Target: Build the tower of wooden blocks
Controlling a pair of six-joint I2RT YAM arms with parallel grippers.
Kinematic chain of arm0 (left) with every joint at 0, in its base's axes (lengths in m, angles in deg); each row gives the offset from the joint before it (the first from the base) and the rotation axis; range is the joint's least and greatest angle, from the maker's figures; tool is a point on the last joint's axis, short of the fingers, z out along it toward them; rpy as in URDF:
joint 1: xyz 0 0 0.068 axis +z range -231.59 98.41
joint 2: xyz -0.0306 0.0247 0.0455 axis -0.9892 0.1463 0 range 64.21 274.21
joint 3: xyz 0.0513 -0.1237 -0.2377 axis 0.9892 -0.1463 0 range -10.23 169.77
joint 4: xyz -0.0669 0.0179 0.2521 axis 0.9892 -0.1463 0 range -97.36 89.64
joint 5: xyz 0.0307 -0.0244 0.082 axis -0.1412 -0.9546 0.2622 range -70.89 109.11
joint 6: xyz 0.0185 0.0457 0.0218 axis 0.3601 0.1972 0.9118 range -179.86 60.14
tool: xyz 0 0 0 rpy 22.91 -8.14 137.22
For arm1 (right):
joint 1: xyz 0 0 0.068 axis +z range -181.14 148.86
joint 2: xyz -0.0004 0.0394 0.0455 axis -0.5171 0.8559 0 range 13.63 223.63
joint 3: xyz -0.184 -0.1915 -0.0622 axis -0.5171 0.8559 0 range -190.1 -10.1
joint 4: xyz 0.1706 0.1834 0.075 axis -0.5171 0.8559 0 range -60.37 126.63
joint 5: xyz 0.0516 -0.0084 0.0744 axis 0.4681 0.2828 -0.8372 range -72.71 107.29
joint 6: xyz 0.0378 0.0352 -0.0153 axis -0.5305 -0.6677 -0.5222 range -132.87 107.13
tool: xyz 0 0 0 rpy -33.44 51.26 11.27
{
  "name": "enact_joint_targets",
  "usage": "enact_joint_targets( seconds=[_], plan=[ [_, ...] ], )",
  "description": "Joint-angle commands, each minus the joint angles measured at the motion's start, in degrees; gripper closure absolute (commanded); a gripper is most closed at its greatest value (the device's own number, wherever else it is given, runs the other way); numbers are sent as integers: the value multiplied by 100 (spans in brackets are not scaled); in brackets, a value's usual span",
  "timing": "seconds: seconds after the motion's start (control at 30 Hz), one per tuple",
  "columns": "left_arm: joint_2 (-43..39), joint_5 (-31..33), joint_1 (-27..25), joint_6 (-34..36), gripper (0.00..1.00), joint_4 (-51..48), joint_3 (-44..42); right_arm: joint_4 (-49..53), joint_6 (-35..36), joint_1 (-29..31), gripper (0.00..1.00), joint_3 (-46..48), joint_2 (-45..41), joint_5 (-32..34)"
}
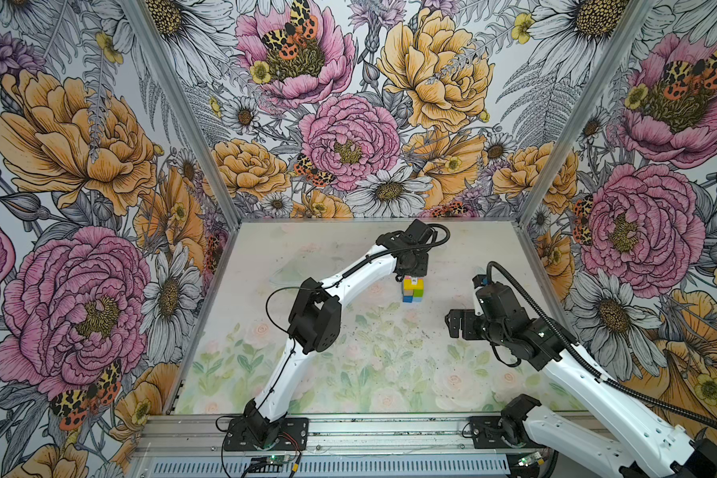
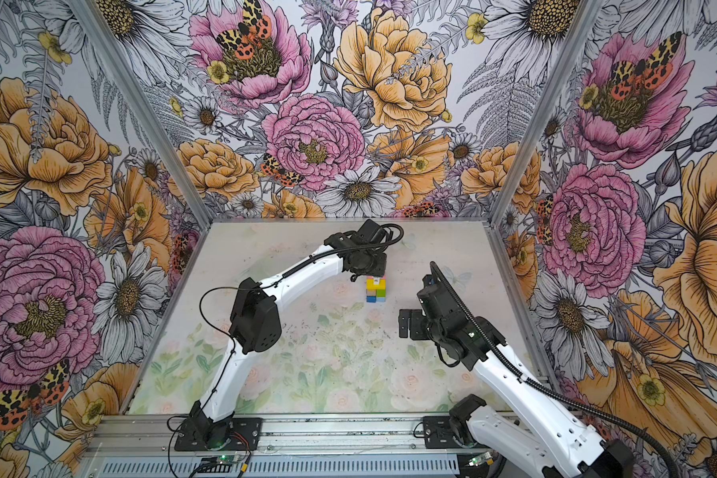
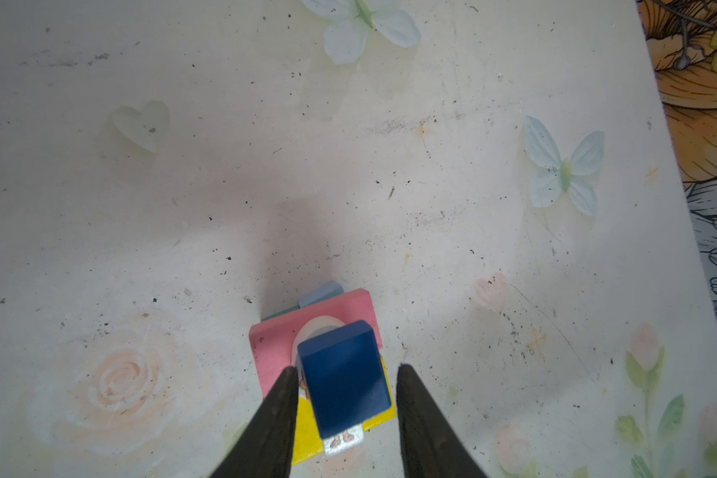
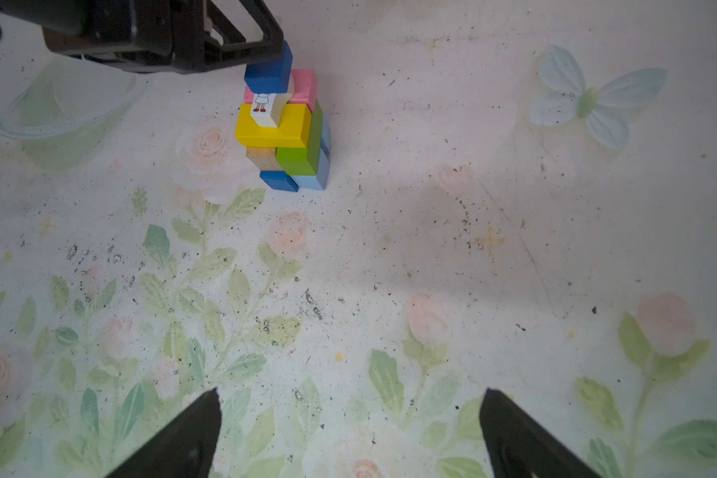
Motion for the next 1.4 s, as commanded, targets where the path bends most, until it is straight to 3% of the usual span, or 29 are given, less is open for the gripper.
enact_joint_targets(
  seconds=[0.0,0.27,0.37,0.47,0.57,0.73,0.8,0.9,1.13,1.37],
  plan=[
    [-126,151,50,3,58,39,72,-155,79,-35,1,-20,2,-11],
    [-1041,468,21,193,56,62,-305,-131,112,-37,1,-79,-11,-82],
    [-1624,704,28,338,55,63,-750,-79,150,-33,7,-231,97,-123],
    [-2373,1013,87,450,55,213,-1612,-66,159,-29,17,-538,440,-155],
    [-3495,1107,178,388,51,745,-3026,-100,154,29,20,-972,1039,-42],
    [-5332,990,242,489,32,1854,-5464,-139,278,106,21,-1884,2304,174],
    [-6001,961,228,557,18,2060,-6224,-137,325,110,21,-2301,2844,229],
    [-6833,760,197,533,3,2213,-7161,-118,348,86,21,-2844,3561,294],
    [-8123,863,217,189,1,2353,-8583,133,183,66,29,-3990,4868,415],
    [-8987,1038,148,-98,1,2401,-9143,515,50,67,25,-4686,5590,720]
  ],
)
